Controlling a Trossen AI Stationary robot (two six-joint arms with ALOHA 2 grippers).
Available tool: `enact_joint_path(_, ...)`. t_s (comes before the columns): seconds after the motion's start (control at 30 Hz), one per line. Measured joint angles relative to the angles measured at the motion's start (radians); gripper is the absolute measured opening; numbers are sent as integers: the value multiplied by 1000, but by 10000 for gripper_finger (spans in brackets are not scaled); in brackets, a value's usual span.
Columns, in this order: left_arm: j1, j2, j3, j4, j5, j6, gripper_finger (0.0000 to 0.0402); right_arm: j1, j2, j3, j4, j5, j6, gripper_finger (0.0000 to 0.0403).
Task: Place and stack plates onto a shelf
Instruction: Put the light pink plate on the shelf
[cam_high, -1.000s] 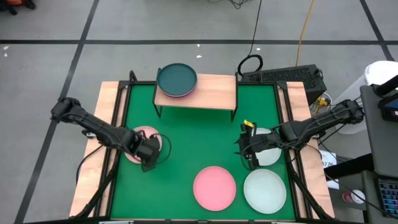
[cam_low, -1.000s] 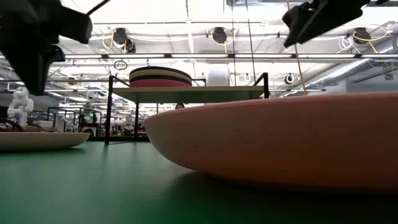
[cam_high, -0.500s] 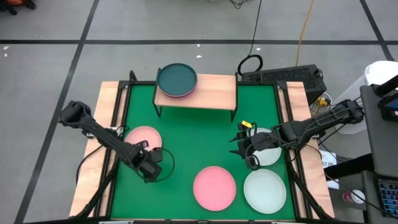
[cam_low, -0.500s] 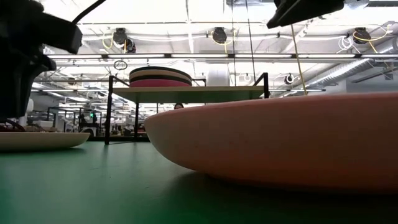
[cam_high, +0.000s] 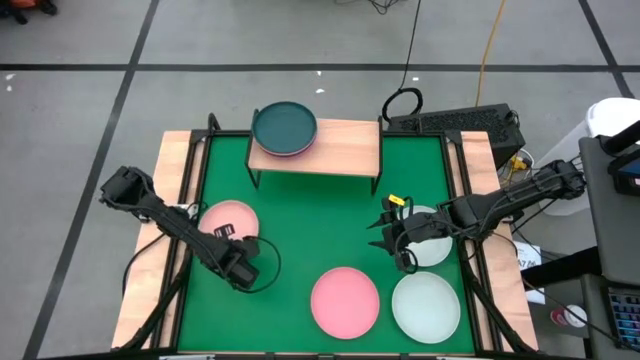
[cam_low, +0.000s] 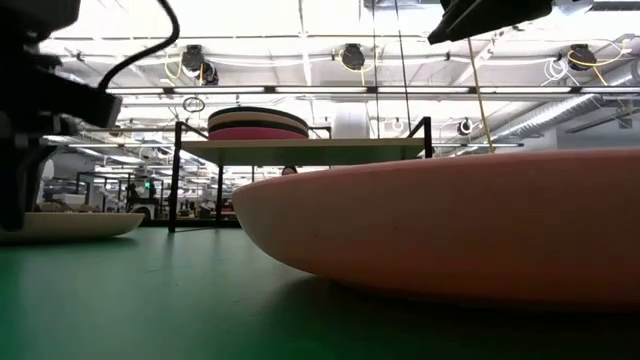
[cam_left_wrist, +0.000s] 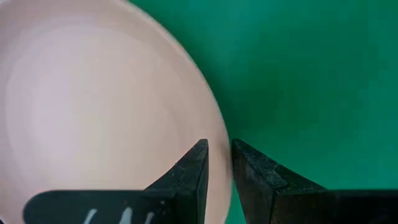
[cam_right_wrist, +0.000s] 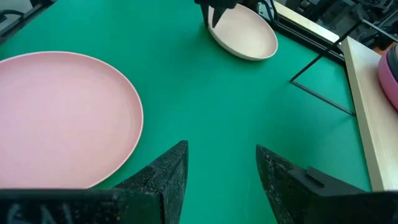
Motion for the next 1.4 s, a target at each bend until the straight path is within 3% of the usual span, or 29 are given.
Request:
enact_joint_path(0.2, -2, 0, -50, 36, -4, -66, 76, 0, 0, 0, 0, 0, -3, 169)
enact_joint_path(0.5, -2, -1, -58, 84, -9, -45, 75, 0, 0, 0, 1, 1, -3, 169)
enact_joint_path(0.7, -2, -3, -52, 75, -19, -45, 15, 0, 0, 0, 30, 2, -7, 169)
enact_joint_path(0.87, -8, -1, -34, 61, -18, -41, 12, 0, -9, 0, 39, 2, -11, 169)
enact_joint_path(1.07, -18, -1, 149, 63, -47, 85, 10, 8, -52, 0, 77, -4, 27, 169)
enact_joint_path(1.4, -20, -1, 514, 43, -320, 468, 10, 29, -180, 0, 145, -4, -11, 169)
